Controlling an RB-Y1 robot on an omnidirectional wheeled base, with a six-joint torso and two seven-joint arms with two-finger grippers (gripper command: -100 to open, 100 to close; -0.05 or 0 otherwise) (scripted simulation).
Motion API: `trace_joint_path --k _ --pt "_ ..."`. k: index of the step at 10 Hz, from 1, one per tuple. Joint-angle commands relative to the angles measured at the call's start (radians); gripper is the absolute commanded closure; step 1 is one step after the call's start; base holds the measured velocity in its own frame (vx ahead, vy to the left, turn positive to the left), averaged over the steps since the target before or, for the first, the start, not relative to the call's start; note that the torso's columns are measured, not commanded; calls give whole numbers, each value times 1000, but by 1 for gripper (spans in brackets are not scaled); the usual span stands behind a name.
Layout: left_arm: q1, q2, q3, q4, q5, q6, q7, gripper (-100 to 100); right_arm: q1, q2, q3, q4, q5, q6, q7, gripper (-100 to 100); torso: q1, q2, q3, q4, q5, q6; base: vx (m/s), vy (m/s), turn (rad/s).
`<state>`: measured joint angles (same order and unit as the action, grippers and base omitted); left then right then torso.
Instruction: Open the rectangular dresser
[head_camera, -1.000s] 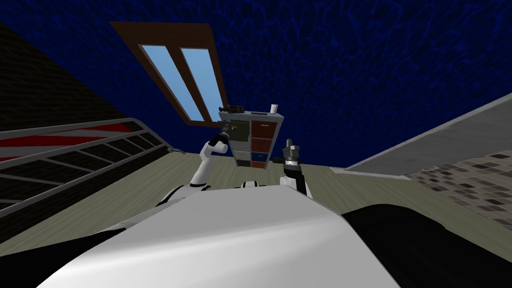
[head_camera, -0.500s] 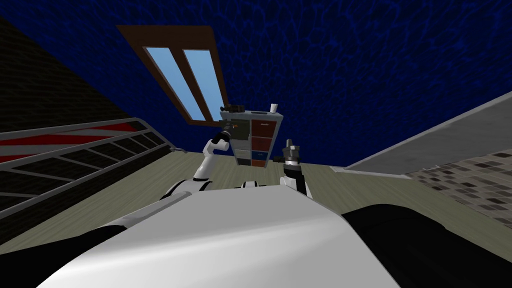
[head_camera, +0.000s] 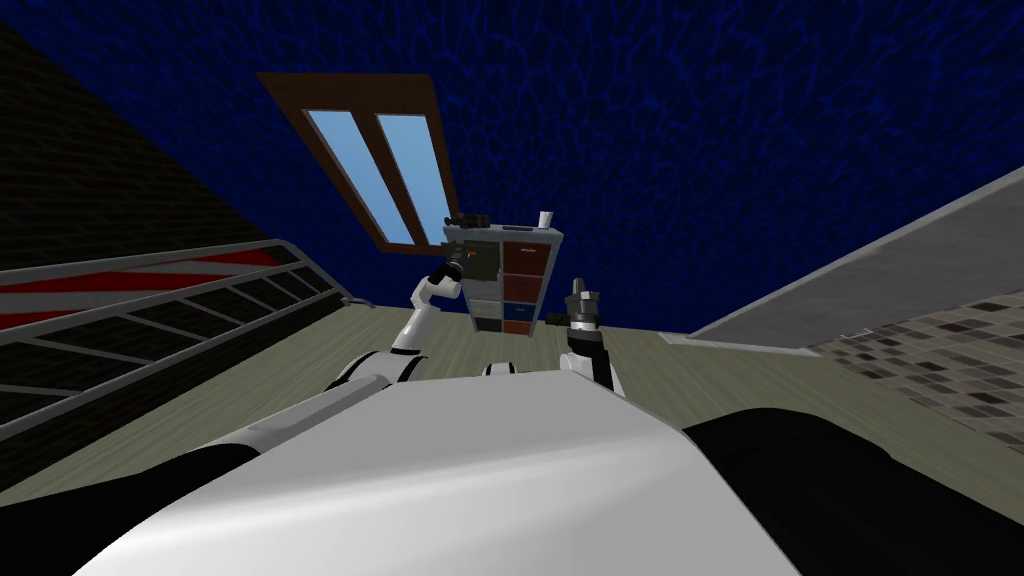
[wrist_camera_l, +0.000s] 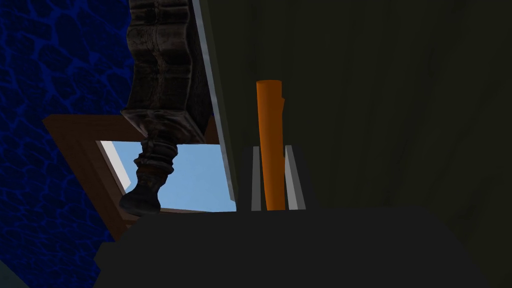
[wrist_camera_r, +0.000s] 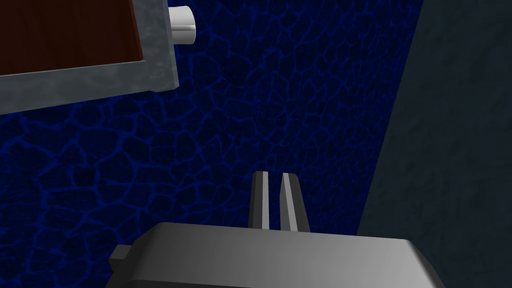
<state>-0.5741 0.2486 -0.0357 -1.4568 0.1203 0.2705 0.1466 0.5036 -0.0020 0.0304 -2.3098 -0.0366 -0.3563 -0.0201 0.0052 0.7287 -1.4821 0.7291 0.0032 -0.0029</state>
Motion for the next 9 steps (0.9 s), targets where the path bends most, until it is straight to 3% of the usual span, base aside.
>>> trace_joint_path --k 1,3,6,8,9 --pt "-59 -2 0 78 -1 -64 3 100 0 0 0 0 0 0 0 0 1 -2 -1 -3 1 1 -176 18 20" --pt "-115 -2 0 135 -1 -76 3 100 0 0 0 0 0 0 0 0 -1 12 8 8 -1 2 -156 35 -9" --pt "-124 -2 0 232 -1 -76 3 100 0 0 0 0 0 0 0 0 -4 4 3 7 -3 0 11 -5 3" --pt "-124 -2 0 240 -1 -76 3 100 0 0 0 0 0 0 0 0 -1 0 0 0 0 1 4 -3 -1" --pt "-178 -7 1 266 -4 -126 6 100 0 0 0 0 0 0 0 0 0 -1 -1 -2 0 1 -167 12 31"
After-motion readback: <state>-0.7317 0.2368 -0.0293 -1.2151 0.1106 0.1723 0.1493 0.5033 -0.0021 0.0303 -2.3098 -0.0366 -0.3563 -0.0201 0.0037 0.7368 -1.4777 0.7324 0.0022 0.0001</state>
